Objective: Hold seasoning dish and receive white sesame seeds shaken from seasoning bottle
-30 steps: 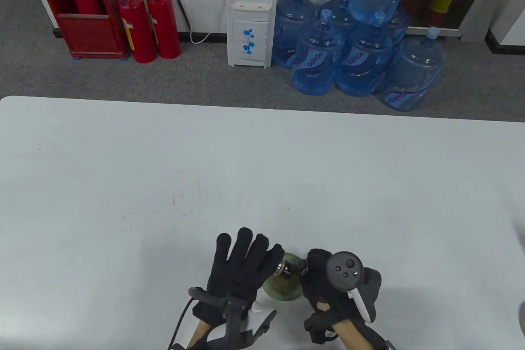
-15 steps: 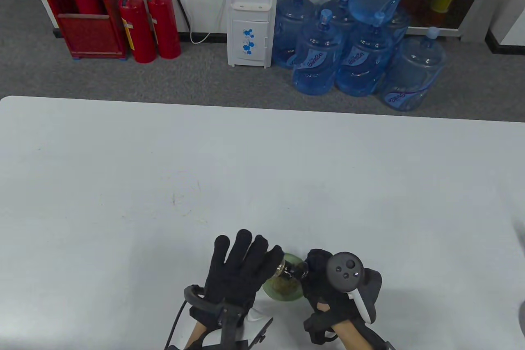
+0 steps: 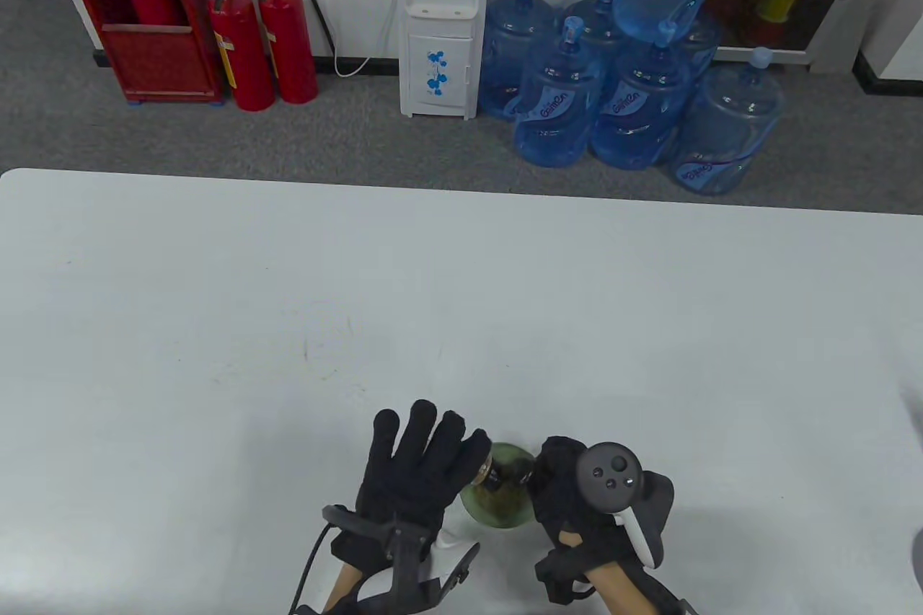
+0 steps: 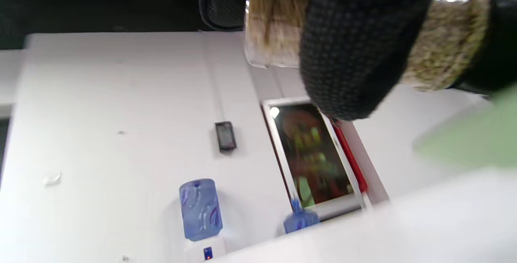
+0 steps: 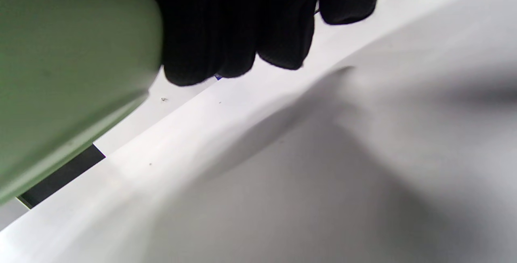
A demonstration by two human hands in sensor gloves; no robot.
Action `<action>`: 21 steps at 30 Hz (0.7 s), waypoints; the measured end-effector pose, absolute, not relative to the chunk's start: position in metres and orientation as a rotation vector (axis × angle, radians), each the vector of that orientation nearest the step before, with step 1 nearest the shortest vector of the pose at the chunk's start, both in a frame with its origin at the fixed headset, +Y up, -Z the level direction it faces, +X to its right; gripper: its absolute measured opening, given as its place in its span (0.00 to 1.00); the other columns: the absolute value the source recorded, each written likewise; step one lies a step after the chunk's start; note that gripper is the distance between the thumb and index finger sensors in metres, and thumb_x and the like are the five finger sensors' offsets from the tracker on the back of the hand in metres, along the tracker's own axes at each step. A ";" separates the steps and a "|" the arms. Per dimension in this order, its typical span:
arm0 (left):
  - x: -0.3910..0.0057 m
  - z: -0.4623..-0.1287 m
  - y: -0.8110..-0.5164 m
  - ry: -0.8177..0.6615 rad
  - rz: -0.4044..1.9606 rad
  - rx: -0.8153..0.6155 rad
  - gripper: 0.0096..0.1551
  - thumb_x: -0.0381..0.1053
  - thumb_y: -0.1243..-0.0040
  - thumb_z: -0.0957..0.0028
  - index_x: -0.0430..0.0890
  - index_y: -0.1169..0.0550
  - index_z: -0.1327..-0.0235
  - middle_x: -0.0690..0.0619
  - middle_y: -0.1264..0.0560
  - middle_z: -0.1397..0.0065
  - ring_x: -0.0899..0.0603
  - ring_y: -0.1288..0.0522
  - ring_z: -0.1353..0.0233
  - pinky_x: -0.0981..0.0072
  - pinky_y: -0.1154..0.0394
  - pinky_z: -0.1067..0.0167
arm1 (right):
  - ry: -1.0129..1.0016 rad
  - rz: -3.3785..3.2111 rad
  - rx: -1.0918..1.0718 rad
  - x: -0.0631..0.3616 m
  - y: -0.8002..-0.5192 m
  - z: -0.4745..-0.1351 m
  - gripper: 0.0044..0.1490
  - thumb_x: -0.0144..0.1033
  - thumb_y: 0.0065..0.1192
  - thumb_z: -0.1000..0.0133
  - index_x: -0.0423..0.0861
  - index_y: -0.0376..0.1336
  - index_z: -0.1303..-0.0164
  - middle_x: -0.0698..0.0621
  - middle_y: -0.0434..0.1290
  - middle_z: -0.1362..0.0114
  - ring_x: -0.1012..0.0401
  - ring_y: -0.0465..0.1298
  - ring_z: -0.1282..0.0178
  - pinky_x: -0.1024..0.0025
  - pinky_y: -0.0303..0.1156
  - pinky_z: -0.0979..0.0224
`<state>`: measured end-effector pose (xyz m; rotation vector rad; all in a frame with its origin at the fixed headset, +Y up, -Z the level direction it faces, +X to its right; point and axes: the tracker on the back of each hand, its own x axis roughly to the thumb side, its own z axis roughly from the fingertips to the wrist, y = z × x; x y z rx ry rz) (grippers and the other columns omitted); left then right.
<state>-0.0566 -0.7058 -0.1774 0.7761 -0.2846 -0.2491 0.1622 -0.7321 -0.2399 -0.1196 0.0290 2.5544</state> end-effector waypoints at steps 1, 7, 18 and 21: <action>-0.057 -0.170 -0.695 -0.276 -0.201 0.867 0.37 0.56 0.15 0.60 0.80 0.25 0.42 0.73 0.31 0.26 0.49 0.33 0.17 0.39 0.42 0.19 | 0.019 2.544 -0.132 0.163 -0.731 -0.240 0.25 0.56 0.68 0.48 0.47 0.74 0.54 0.57 0.70 0.27 0.52 0.70 0.22 0.46 0.59 0.18; -0.052 -0.168 -0.696 -0.298 -0.201 0.863 0.37 0.56 0.15 0.60 0.80 0.26 0.42 0.73 0.31 0.26 0.49 0.33 0.17 0.39 0.42 0.19 | 0.029 2.555 -0.126 0.163 -0.733 -0.240 0.25 0.56 0.68 0.48 0.47 0.74 0.54 0.57 0.69 0.27 0.52 0.70 0.22 0.46 0.59 0.18; -0.044 -0.170 -0.703 -0.346 -0.316 0.844 0.37 0.58 0.15 0.61 0.81 0.26 0.43 0.74 0.30 0.26 0.50 0.32 0.17 0.39 0.41 0.19 | 0.033 2.562 -0.122 0.162 -0.735 -0.240 0.25 0.56 0.68 0.48 0.47 0.74 0.54 0.57 0.70 0.27 0.52 0.70 0.22 0.46 0.59 0.18; -0.048 -0.175 -0.701 -0.304 -0.103 0.786 0.37 0.53 0.15 0.58 0.78 0.26 0.41 0.71 0.32 0.25 0.47 0.36 0.16 0.38 0.46 0.18 | 0.017 2.524 -0.131 0.163 -0.732 -0.240 0.25 0.56 0.68 0.48 0.47 0.74 0.54 0.57 0.69 0.27 0.52 0.70 0.22 0.46 0.59 0.18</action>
